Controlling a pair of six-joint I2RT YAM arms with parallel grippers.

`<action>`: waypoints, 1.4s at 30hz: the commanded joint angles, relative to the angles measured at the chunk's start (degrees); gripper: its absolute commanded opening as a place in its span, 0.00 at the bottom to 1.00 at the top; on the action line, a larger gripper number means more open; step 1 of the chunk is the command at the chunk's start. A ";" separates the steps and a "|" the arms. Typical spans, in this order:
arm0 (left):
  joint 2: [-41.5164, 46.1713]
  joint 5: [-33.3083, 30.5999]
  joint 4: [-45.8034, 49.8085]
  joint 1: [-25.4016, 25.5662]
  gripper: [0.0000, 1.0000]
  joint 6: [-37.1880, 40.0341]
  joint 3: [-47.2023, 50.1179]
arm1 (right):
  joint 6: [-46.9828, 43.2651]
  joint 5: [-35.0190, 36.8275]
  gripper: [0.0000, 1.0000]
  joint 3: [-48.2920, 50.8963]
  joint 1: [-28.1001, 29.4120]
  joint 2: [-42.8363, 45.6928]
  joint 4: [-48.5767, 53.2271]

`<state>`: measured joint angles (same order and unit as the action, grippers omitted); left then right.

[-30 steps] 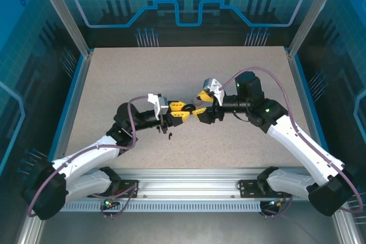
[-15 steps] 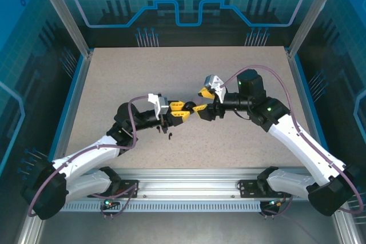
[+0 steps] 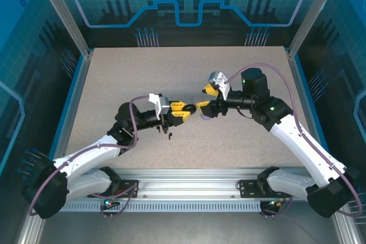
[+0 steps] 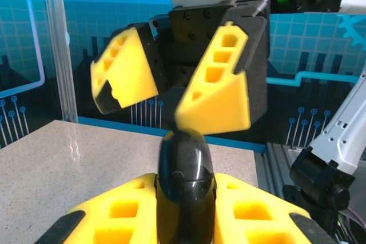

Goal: Insert the wireless bluetooth earbuds into the charging case

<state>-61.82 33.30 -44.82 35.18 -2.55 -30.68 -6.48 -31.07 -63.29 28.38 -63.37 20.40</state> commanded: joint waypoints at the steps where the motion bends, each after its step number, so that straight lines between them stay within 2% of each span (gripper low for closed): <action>1: -0.39 1.25 -0.40 0.63 0.02 1.45 0.71 | 1.87 0.47 0.68 0.17 -1.30 1.04 -1.28; 8: -0.26 0.74 -0.42 0.63 0.03 1.27 0.81 | 1.47 -1.85 0.70 1.27 -1.77 2.26 -0.95; 11: -0.23 0.64 -0.62 0.61 0.03 1.14 0.79 | -0.50 -4.93 0.77 2.17 -1.75 3.25 0.12; 14: -0.22 1.02 -1.54 0.59 0.03 0.39 0.71 | -2.98 -8.76 0.76 3.03 -1.84 3.70 2.08; 21: 0.30 2.01 -2.43 0.71 0.03 -0.90 0.35 | -6.82 -15.26 0.70 3.30 -1.60 1.12 5.57; 30: 0.43 2.38 -2.43 1.12 0.03 -1.59 -0.24 | -8.01 -17.18 0.59 1.20 0.96 -3.65 4.82; 36: 0.13 2.12 -1.94 1.23 0.03 -1.31 -0.35 | -7.94 -18.82 0.49 0.99 1.12 -4.10 4.40; 42: -0.84 1.78 -1.67 1.27 0.03 -1.35 -0.61 | -7.65 -21.17 0.44 0.59 1.33 -4.17 4.16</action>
<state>-61.93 34.33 -45.34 35.97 -3.09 -30.63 -13.96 -49.23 -60.64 28.99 -67.37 24.23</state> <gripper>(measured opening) 0.212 0.447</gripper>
